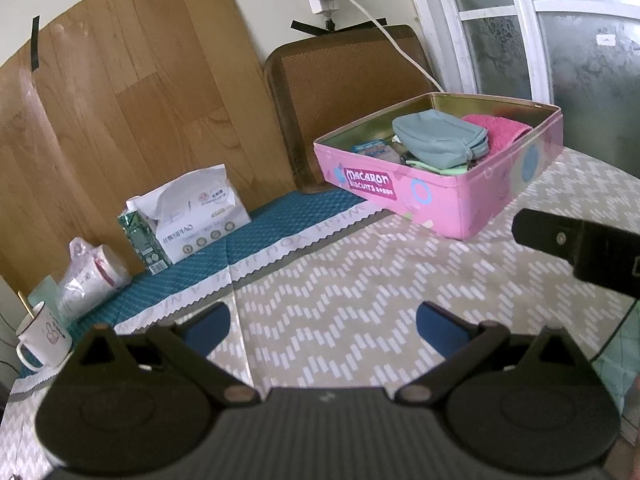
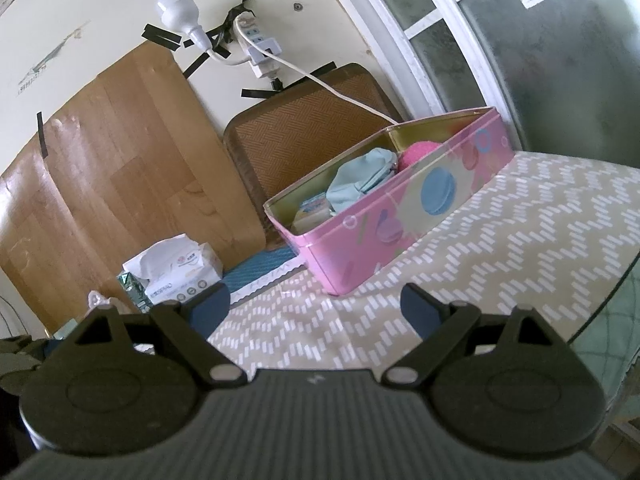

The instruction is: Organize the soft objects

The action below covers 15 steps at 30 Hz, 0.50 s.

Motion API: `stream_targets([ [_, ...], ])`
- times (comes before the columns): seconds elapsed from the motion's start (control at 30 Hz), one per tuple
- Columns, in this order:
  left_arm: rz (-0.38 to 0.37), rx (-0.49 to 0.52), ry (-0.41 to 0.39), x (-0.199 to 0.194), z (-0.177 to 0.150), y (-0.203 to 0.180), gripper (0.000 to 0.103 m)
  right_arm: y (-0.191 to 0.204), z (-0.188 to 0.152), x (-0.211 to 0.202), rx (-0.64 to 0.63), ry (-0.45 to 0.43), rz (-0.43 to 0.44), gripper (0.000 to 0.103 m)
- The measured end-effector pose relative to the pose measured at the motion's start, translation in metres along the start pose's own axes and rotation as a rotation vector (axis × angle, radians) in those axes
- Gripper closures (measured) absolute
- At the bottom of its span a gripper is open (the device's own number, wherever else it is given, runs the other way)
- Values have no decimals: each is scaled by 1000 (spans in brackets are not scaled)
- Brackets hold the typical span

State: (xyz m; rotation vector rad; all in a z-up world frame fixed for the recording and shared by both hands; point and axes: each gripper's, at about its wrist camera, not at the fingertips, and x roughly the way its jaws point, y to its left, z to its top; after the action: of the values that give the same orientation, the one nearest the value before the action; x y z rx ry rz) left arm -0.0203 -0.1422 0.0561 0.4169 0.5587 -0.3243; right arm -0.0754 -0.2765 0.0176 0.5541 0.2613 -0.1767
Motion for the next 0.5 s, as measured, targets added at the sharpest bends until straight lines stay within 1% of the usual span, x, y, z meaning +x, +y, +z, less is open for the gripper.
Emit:
stream_targets([
  [0.5, 1, 9, 22, 2, -6, -3, 0, 0, 0, 0, -2, 4, 4, 9],
])
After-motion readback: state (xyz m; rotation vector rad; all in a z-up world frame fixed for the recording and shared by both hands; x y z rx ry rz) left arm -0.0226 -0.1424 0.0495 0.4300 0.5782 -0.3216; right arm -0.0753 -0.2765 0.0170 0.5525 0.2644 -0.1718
